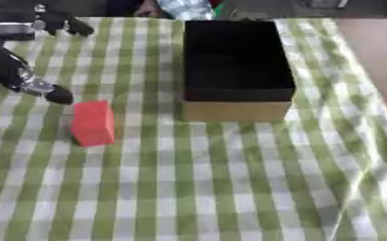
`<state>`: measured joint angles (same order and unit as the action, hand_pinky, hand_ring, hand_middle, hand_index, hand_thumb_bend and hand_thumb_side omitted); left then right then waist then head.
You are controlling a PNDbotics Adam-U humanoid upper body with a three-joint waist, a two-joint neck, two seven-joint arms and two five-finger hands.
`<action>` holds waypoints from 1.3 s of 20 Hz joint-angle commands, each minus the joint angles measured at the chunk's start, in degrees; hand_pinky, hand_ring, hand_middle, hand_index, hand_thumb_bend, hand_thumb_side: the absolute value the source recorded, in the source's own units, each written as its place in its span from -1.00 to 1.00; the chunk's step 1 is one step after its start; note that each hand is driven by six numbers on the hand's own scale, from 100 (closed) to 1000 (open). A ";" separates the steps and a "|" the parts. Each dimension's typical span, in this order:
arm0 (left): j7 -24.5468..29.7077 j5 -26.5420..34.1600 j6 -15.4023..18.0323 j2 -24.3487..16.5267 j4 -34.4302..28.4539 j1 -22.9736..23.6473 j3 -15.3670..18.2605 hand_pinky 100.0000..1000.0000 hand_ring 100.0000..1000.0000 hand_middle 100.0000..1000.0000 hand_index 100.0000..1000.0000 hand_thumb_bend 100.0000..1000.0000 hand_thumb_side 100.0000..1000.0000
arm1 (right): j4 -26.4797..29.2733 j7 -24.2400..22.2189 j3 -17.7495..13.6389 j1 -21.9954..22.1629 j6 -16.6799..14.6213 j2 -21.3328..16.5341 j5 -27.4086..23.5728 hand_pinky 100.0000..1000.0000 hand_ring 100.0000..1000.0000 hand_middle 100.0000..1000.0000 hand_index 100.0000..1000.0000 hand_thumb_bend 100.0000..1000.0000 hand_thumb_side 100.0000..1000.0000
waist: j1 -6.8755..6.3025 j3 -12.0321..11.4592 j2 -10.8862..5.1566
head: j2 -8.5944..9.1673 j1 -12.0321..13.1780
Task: Pick up objects on the table and place them in the box.
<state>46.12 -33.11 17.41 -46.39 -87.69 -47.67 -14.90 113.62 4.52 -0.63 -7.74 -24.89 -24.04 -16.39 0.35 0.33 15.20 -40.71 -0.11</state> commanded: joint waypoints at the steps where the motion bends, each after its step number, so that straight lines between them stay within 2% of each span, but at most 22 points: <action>1: 5.84 -2.63 3.81 -0.75 1.38 -1.28 -0.44 0.49 0.65 0.49 0.94 1.00 0.96 | 0.98 -0.04 -0.15 -0.58 0.34 -1.46 -0.39 0.61 0.46 0.11 0.59 -1.00 0.68 | -1.11 0.08 -1.03 | -0.41 0.35; 11: 5.23 -6.20 2.39 -0.08 0.84 -0.86 -2.03 0.48 0.66 0.52 0.94 1.00 0.98 | 0.98 -0.17 -0.06 -0.65 0.77 -1.26 -0.49 0.62 0.46 0.11 0.59 -1.00 0.69 | -1.17 0.06 -1.02 | 0.06 -1.23; 20: 5.21 -11.44 3.88 1.35 1.58 -1.34 -3.99 0.45 0.76 0.68 1.00 1.00 0.95 | 0.98 -0.55 0.21 -0.75 1.03 -0.93 -0.30 0.62 0.46 0.11 0.59 -1.00 0.70 | -1.04 0.14 -0.73 | -0.63 -1.23; 26: 3.04 -17.01 4.91 2.61 3.35 -1.72 -5.15 0.42 0.80 0.72 1.00 1.00 0.82 | 0.98 -0.74 0.38 -0.74 1.33 -0.70 -0.21 0.62 0.46 0.10 0.59 -1.00 0.70 | -1.01 0.23 -0.63 | -0.97 -0.92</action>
<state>45.61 -48.82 17.93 -42.89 -84.27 -48.08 -20.28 113.62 3.76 -0.14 -8.05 -23.75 -23.98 -16.66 -0.10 0.46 15.20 -41.25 -1.17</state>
